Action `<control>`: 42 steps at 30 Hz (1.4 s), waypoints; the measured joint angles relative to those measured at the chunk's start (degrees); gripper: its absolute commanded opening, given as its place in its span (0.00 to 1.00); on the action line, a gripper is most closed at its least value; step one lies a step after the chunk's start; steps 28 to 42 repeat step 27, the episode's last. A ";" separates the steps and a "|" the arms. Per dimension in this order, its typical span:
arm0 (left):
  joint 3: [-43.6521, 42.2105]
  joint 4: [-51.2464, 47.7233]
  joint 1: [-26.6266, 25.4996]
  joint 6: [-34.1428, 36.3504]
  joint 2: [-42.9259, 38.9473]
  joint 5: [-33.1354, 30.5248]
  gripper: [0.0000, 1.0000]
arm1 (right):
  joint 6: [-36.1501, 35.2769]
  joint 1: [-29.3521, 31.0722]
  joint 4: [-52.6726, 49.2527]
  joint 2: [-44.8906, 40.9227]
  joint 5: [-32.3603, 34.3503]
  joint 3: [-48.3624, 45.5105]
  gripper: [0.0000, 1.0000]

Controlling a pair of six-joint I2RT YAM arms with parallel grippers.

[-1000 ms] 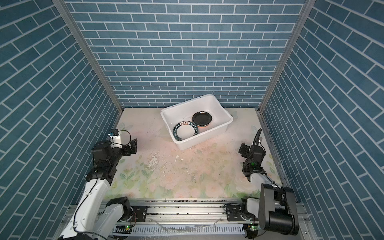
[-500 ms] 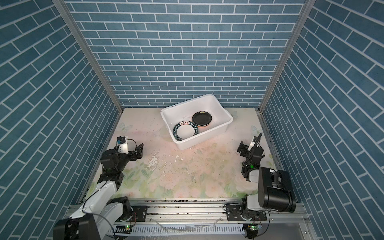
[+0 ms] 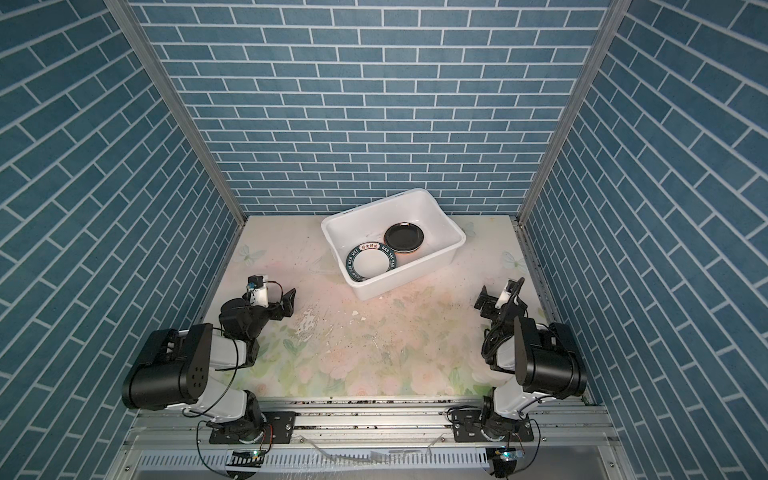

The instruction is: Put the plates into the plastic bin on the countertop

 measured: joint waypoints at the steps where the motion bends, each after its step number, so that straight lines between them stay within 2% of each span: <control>1: 1.16 -0.98 -0.46 0.48 0.00 -0.04 0.99 | -0.07 -0.02 -1.95 -0.04 -0.59 1.44 0.99; 5: 5.16 -2.80 -2.36 1.88 0.98 -0.92 1.00 | -0.15 -0.02 -6.91 -0.48 -2.84 5.92 0.99; 16: 5.35 -5.60 -2.86 2.38 1.03 -3.26 1.00 | -0.70 -0.02 -13.03 -0.83 -6.27 6.91 0.99; 25: 5.35 -6.03 -2.86 2.40 1.03 -3.50 1.00 | -1.68 -0.02 -15.28 -0.83 -8.35 7.67 0.99; 42: 5.35 -6.05 -2.86 2.40 1.03 -3.50 1.00 | -1.70 0.00 -15.61 -0.83 -8.39 7.80 0.99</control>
